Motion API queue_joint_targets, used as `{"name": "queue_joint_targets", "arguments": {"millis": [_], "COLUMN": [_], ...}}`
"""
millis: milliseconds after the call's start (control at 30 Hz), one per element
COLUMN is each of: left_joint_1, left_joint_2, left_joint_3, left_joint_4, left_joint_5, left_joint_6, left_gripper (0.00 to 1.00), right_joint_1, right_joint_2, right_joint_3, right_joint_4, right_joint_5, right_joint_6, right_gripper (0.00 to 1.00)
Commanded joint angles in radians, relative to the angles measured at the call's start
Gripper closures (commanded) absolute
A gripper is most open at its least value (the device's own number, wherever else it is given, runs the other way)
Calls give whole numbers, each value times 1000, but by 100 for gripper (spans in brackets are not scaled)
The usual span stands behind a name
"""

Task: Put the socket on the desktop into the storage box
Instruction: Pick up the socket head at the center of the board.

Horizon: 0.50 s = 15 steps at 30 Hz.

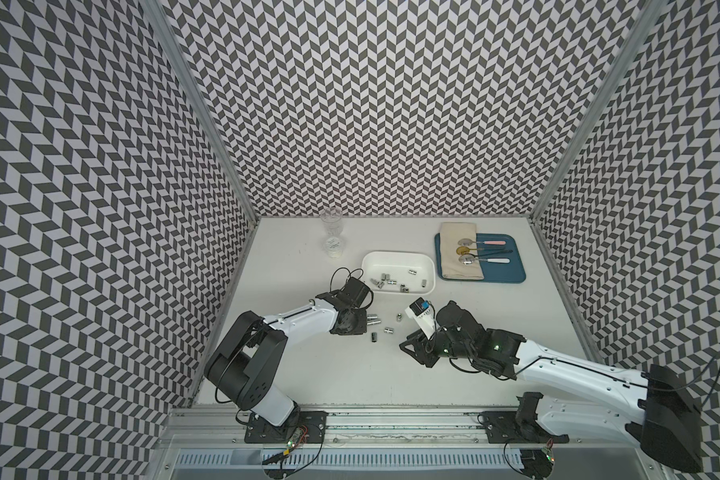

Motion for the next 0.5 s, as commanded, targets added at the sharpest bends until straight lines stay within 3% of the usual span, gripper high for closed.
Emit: {"name": "queue_joint_targets", "arguments": {"millis": [0,300,467], "left_joint_1": [-9,-15,-21], "left_joint_2": [20,50,53], "left_joint_3": [27,35,38], "left_joint_4": [-10,-4,-10], "left_joint_5": [-34,-55,-61], "left_joint_6": [5,8,11], "left_gripper": [71,71,83], "right_joint_1": [6,7,7], "right_joint_2": [-25,-27,-30], "right_joint_3": [-15,-25,-26], "right_joint_4": [56,63,62], "right_joint_5": [3,-3,5], "right_joint_6": [10,18,19], "right_gripper": [62,62,62]}}
